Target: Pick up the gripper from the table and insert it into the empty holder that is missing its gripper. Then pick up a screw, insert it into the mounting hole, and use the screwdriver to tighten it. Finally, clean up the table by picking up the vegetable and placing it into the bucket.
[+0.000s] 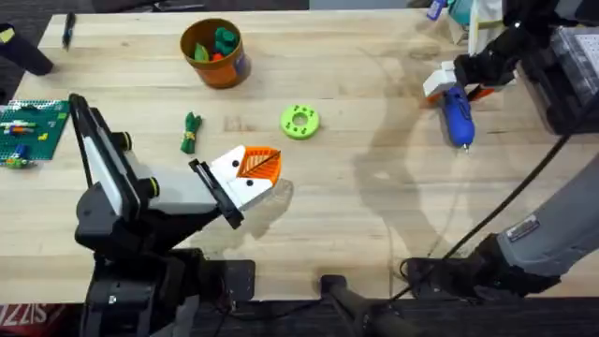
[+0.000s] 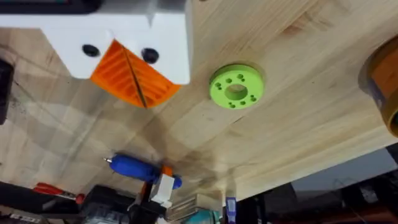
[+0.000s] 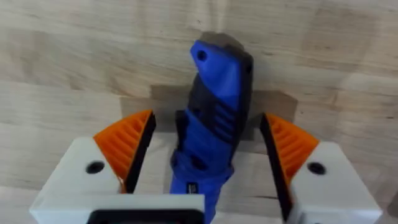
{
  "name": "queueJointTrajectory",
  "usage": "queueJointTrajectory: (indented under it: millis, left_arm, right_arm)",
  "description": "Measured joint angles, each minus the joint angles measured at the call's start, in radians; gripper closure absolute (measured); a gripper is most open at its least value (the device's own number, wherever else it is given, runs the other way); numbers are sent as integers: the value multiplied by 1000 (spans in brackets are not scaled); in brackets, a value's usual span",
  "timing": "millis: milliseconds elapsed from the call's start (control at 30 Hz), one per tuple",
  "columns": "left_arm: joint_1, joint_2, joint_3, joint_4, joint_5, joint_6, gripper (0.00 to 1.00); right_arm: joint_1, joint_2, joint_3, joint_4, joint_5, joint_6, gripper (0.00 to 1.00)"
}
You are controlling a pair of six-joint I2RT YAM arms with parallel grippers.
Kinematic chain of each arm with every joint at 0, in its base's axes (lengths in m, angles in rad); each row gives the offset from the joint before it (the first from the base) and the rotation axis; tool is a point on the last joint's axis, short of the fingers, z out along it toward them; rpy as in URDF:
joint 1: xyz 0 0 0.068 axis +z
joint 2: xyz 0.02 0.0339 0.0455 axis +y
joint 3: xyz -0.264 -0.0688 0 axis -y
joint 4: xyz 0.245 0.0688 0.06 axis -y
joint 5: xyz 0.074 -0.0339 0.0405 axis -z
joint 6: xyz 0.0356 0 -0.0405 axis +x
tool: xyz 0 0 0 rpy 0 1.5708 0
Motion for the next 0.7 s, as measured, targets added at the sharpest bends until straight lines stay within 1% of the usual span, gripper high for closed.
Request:
queueJointTrajectory:
  millis: [300,700]
  left_arm:
    - [0,0,0,0,-11,0,994]
    - [0,0,0,0,-18,0,994]
  right_arm:
    - [-1,3,3,37,1,12,9]
    - [6,22,22,8,21,4,14]
